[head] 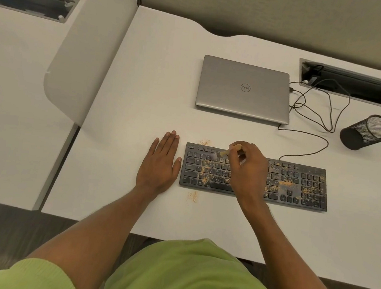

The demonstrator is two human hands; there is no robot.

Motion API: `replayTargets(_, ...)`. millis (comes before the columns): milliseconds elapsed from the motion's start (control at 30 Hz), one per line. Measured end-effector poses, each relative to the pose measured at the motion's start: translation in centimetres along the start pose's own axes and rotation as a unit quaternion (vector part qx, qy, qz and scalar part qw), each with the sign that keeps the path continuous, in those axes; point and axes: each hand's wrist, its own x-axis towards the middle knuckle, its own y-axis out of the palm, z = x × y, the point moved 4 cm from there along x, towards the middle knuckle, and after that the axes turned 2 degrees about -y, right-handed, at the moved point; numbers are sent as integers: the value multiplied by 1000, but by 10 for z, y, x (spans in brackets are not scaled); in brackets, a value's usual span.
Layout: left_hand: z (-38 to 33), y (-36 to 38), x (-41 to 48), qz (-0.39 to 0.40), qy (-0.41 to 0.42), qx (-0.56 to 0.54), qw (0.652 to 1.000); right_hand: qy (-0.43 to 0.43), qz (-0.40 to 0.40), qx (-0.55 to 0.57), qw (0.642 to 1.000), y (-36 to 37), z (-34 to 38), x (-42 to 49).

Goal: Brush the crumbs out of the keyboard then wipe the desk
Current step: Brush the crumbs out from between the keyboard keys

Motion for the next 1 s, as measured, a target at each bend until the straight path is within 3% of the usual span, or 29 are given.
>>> replayTargets(567, 0, 1, -1, 1, 1, 2, 1000, 10, -52, 46, 998, -1, 4, -11)
replayTargets(800, 0, 0, 0, -2, 0, -1, 1000, 16, -12, 34, 999, 5, -3, -13)
replayTargets(1000, 0, 1, -1, -1, 1, 4, 1000, -2, -26, 65, 998, 3, 10, -10)
